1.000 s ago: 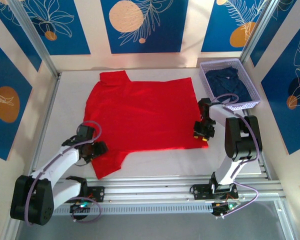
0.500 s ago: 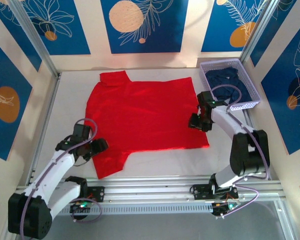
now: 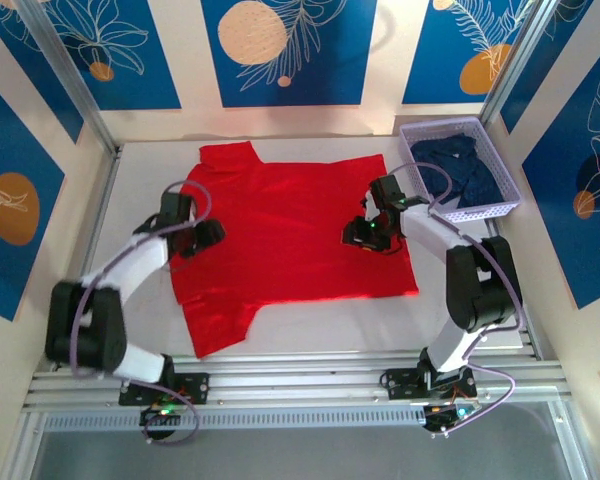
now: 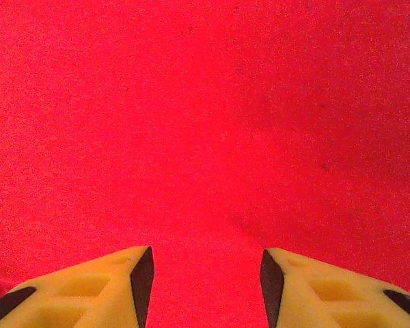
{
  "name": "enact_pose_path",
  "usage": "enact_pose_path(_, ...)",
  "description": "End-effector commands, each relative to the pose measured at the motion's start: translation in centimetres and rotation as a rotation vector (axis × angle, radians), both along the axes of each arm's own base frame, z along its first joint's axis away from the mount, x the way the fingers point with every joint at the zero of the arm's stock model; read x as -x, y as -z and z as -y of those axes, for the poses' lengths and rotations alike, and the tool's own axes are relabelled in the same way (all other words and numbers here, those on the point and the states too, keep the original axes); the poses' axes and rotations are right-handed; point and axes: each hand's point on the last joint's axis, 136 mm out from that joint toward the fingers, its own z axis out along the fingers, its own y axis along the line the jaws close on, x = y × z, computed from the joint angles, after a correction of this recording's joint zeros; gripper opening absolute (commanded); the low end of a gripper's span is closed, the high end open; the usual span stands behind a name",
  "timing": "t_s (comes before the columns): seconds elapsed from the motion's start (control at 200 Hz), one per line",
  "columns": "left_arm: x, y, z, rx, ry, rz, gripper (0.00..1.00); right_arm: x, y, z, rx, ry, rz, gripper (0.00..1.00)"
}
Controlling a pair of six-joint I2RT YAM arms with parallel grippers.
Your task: Fold the inside-out t-shirt
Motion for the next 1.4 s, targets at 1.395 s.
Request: enact_pose_path(1.395, -20.8, -1.7, 0.3, 0.011, 0.149, 0.029, 0.71, 0.0, 0.4, 3.2, 0.026, 0.082, -0.021, 0.48)
